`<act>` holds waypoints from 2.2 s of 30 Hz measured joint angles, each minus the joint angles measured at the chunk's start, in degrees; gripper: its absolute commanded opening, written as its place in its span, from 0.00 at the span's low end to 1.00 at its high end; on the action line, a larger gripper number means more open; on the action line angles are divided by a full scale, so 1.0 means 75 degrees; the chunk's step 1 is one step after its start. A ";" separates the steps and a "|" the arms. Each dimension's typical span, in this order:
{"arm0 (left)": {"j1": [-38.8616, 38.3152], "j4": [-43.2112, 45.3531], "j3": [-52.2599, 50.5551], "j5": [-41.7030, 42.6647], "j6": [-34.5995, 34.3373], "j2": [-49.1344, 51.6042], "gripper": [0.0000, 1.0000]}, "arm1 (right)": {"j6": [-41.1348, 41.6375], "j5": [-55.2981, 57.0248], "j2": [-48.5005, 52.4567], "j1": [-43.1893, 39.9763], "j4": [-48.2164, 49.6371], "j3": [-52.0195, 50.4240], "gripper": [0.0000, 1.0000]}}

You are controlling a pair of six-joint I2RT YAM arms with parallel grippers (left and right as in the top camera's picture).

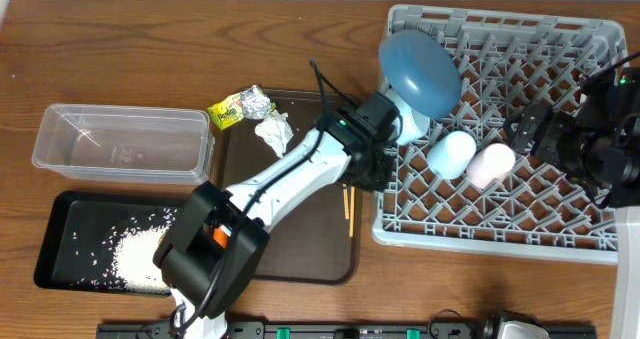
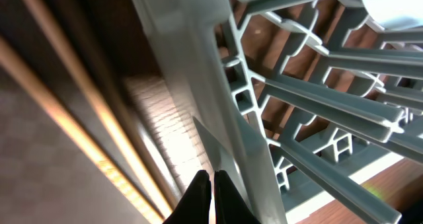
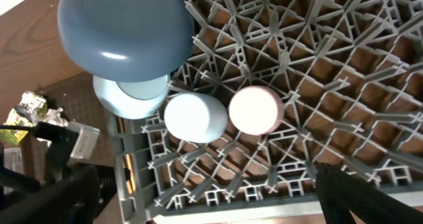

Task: Sort waste into correct bins and load items into the dishwasher rack
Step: 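Grasp the white tissue and foil wrappers with the left gripper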

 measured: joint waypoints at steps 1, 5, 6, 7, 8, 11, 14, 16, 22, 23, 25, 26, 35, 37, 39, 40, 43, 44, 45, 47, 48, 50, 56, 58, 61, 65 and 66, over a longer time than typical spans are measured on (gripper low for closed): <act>-0.0047 0.0006 0.0000 -0.0012 -0.0003 0.0000 0.06 | 0.0000 -0.0003 0.0000 0.0000 0.0003 0.0000 0.97; -0.0204 -0.0035 0.0000 -0.0102 -0.0009 0.0000 0.06 | 0.0000 -0.0003 0.0000 0.0000 0.0006 0.0000 0.97; -0.0204 -0.0064 0.0003 -0.0093 -0.0009 0.0000 0.10 | 0.0000 -0.0003 0.0000 0.0000 0.0006 0.0000 0.97; -0.0192 -0.0119 0.0009 -0.0122 0.0006 0.0000 0.16 | 0.0000 -0.0003 0.0000 0.0000 0.0009 0.0000 0.97; -0.0154 -0.0265 0.0032 -0.0187 0.0015 -0.0003 0.17 | 0.0000 -0.0003 0.0000 0.0000 0.0009 0.0000 0.97; 0.0108 -0.0941 0.0125 -0.0522 -0.0017 -0.0085 0.33 | -0.0006 -0.0003 0.0000 0.0000 0.0015 0.0000 0.97; 0.0670 -0.1460 0.0134 -0.0959 -0.0009 -0.0449 0.42 | -0.0090 -0.0003 0.0000 0.0000 0.0029 0.0000 0.98; 0.1274 -0.1629 0.0163 -0.1227 -0.0029 -0.0868 0.44 | -0.0149 -0.0003 0.0000 0.0000 0.0044 0.0000 0.98; 0.3089 -0.1827 0.0478 -0.1664 0.0038 -0.1661 0.44 | -0.0233 -0.0085 0.0000 0.0000 0.0192 0.0000 0.98; 0.3246 -0.1920 0.0478 -0.1696 0.0038 -0.1664 0.44 | -0.0251 -0.0119 0.0000 0.0000 0.0227 0.0000 0.98; 0.3526 -0.1859 0.0402 -0.1728 0.0093 -0.1632 0.47 | -0.0256 -0.0189 0.0000 0.0000 0.0289 0.0000 0.98; 0.3576 -0.1670 0.0323 -0.1749 0.0163 -0.1632 0.49 | -0.0259 -0.0213 0.0000 0.0000 0.0329 0.0000 0.98; 0.3590 0.0201 -0.0615 -0.1897 0.0332 -0.1172 0.54 | -0.0283 -0.0411 0.0000 0.0000 0.0592 0.0000 0.99; 0.3590 0.0425 -0.0737 -0.1897 0.0347 -0.0874 0.54 | -0.0283 -0.0437 0.0000 0.0000 0.0592 0.0000 0.99; 0.3590 0.0647 -0.0810 -0.1897 0.0350 -0.0498 0.54 | -0.0283 -0.0449 0.0000 0.0000 0.0597 0.0000 0.99; 0.3590 0.0749 -0.0833 -0.1897 0.0350 -0.0306 0.54 | -0.0283 -0.0460 0.0000 0.0000 0.0603 0.0000 0.99; 0.3590 0.0906 -0.0857 -0.1897 0.0350 0.0114 0.54 | -0.0283 -0.0475 0.0000 0.0000 0.0600 0.0000 0.99; 0.3590 0.0938 -0.0860 -0.1897 0.0347 0.0189 0.54 | -0.0283 -0.0484 0.0000 0.0000 0.0592 0.0000 0.99; 0.3590 0.0962 -0.0860 -0.1900 0.0350 0.0245 0.54 | -0.0283 -0.0490 0.0000 0.0000 0.0589 0.0000 0.99; 0.3590 0.0997 -0.0860 -0.1926 0.0350 0.0297 0.54 | -0.0283 -0.0495 0.0000 0.0000 0.0589 0.0000 0.99; 0.3590 0.1005 -0.0860 -0.1958 0.0350 0.0312 0.49 | -0.0283 -0.0495 0.0000 0.0000 0.0589 0.0000 0.99; 0.3590 0.1017 -0.0857 -0.2055 0.0326 0.0382 0.25 | -0.0283 -0.0498 0.0000 0.0000 0.0589 0.0000 0.99; 0.3590 0.0458 -0.0825 -0.2209 0.0428 0.0527 0.06 | -0.0306 -0.0501 0.0000 0.0000 0.0539 0.0000 0.99; 0.3590 -0.0152 -0.0825 -0.2224 0.0428 0.0414 0.06 | -0.0306 -0.0498 0.0000 0.0000 0.0530 0.0000 0.99; 0.3585 -0.0947 -0.0825 -0.2241 0.0431 0.0003 0.06 | -0.0306 -0.0501 0.0000 0.0000 0.0539 0.0000 0.99; 0.3590 -0.1405 -0.0793 -0.2404 0.0428 -0.1428 0.06 | -0.0306 -0.0504 0.0000 0.0000 0.0545 0.0000 0.99; 0.3599 -0.1431 -0.0766 -0.2521 0.0428 -0.1833 0.06 | -0.0306 -0.0504 0.0000 0.0000 0.0548 0.0000 0.99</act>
